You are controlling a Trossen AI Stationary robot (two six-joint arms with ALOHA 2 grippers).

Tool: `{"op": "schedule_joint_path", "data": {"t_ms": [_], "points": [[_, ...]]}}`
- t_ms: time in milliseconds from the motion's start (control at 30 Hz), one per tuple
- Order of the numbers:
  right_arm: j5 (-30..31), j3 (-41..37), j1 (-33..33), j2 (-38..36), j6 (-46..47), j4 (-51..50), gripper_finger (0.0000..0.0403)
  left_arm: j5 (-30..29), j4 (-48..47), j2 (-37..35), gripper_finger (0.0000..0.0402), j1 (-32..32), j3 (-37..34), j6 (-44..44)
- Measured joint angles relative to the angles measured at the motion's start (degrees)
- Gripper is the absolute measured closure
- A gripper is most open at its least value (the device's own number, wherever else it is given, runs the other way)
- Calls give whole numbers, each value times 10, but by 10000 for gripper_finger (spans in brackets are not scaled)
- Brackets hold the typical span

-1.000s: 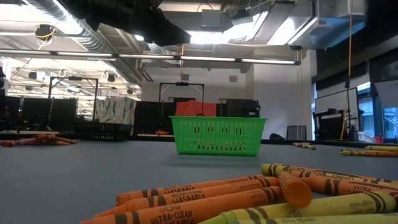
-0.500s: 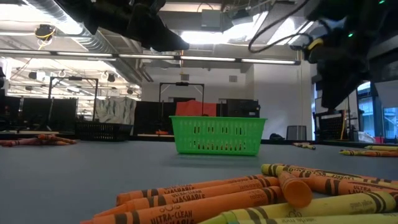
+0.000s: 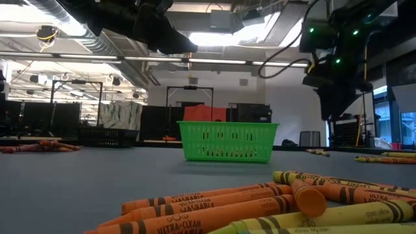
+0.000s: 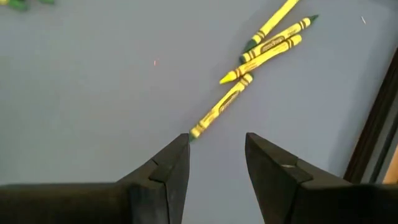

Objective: Sort crayons
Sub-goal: Put the green crayon into the black bin

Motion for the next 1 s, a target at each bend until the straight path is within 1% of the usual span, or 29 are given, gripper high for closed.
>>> {"op": "schedule_joint_path", "data": {"t_ms": [167,300,433,600,767,867,1000], "points": [[-1,0,-31,55,-10,37,249,0,0,0,274,0,0,-1],[-22,0,-43,112,-14,43,249,0,0,0,274,0,0,-1],[-25,0,-55,160,-18,61,249,0,0,0,274,0,0,-1],[-25,0,-77,202,-31,91,249,0,0,0,274,0,0,0],[-39,1,-92,224,-46,107,249,0,0,0,274,0,0,1],[-38,2,-91,231,-46,106,263,0,0,0,274,0,0,1],[-40,2,-90,232,-48,107,303,0,2,0,274,0,0,1]]}}
